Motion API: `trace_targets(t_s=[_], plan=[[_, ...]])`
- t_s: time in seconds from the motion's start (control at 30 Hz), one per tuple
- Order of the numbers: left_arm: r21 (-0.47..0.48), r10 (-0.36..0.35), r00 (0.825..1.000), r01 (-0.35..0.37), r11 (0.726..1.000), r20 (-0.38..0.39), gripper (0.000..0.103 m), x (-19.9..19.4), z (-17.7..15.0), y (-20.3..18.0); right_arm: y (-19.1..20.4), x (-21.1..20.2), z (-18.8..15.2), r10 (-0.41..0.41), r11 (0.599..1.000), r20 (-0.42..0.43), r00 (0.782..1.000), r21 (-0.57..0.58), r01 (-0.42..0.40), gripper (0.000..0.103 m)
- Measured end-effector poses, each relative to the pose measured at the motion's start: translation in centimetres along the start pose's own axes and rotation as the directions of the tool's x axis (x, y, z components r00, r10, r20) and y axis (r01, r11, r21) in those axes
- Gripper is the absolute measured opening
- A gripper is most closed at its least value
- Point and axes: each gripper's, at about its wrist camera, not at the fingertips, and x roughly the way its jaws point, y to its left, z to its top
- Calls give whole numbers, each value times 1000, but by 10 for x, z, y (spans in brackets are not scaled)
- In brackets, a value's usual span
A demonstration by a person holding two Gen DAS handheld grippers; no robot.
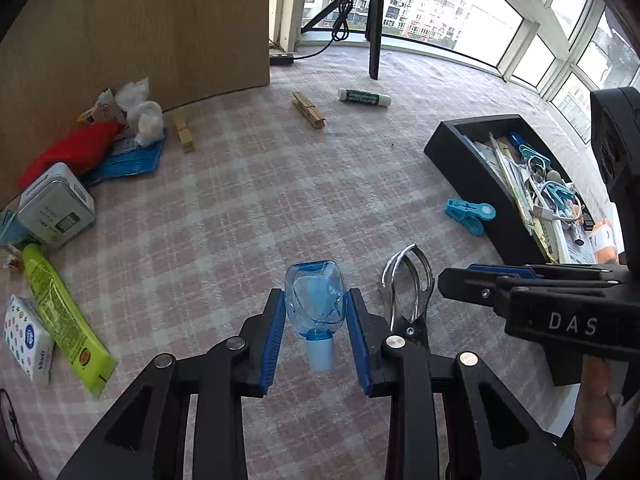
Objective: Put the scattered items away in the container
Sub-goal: 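Close the left tool on the blue nail clipper while the right tool grasps the metal clipper, then lower both clippers into the black tray and open both tools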
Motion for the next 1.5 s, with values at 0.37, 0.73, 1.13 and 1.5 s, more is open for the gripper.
trace_targets(t_s=[0.37,0.73,1.13,1.5], plan=[[-57,28,999,-27,998,20,29,-12,-5,31,-1,12,8,-3,1000,-43,999,-2,3,30],[-73,19,1000,-18,997,12,29,-8,-12,30,12,35,7,-24,1000,-83,996,-23,22,27],[-70,17,1000,-15,997,26,29,-16,-14,22,12,17,-1,3,999,-14,1000,-42,-4,5],[-33,4,997,-1,999,82,29,-45,-3,-20,-4,-48,-4,53,998,115,992,-40,-49,4]])
